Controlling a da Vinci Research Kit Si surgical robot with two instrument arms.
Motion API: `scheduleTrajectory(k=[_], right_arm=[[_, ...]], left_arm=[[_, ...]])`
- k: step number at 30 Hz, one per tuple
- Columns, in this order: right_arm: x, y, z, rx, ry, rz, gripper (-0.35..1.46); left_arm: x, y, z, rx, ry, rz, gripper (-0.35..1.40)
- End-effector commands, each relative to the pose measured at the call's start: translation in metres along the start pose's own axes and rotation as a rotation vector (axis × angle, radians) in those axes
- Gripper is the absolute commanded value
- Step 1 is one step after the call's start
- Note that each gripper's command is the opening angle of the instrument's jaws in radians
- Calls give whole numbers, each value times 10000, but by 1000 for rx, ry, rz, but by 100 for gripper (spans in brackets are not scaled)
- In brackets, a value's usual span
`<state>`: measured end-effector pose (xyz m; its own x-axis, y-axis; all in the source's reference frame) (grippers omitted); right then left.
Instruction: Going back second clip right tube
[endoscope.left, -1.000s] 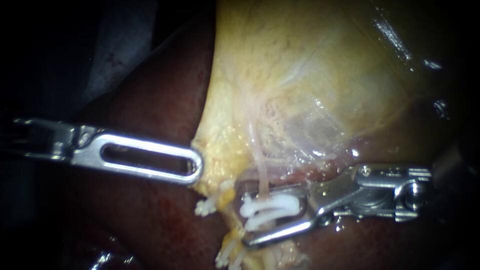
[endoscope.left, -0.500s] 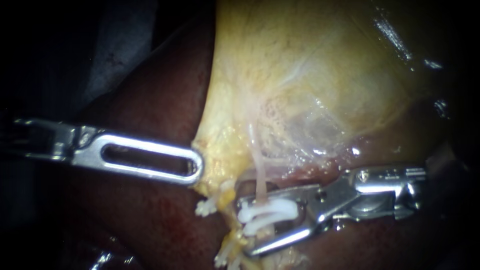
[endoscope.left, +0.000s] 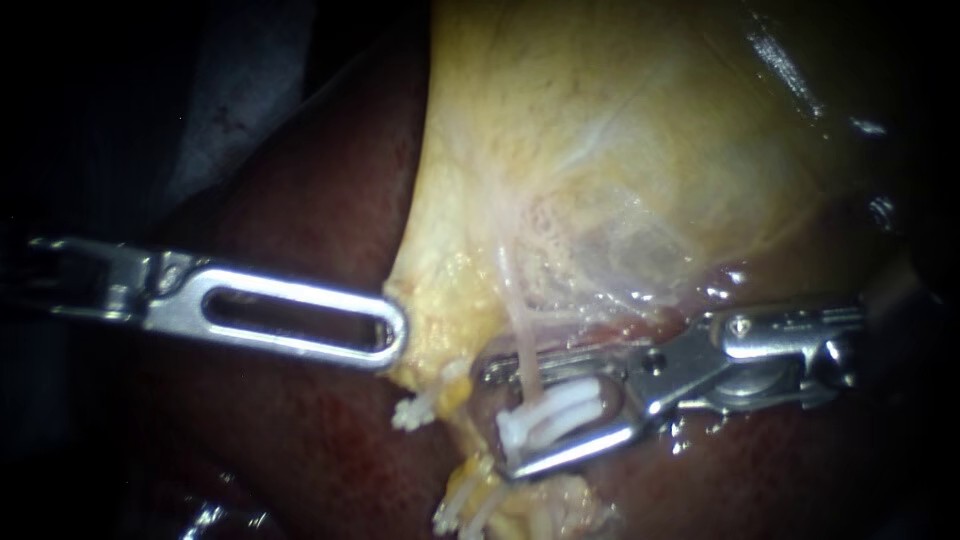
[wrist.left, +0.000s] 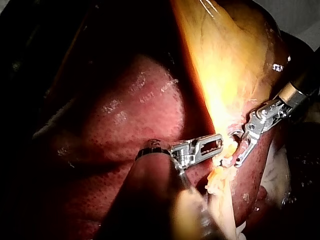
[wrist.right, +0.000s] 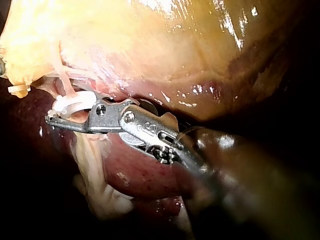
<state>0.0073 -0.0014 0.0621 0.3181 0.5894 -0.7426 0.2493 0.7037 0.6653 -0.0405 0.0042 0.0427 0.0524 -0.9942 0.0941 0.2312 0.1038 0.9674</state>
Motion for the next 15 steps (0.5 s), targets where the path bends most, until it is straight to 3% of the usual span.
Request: scheduleTrajectory(k=[1,8,15], right_arm=[[-1,-1,-1,-3,2,1,54],[1,-7,-8,-19,9,14,53],[7,-14,-48,-61,30,29,53]], left_arm=[[0,0,0,0,0,0,-35],[0,0,0,0,0,0,-35],[0,0,0,0,0,0,-35]])
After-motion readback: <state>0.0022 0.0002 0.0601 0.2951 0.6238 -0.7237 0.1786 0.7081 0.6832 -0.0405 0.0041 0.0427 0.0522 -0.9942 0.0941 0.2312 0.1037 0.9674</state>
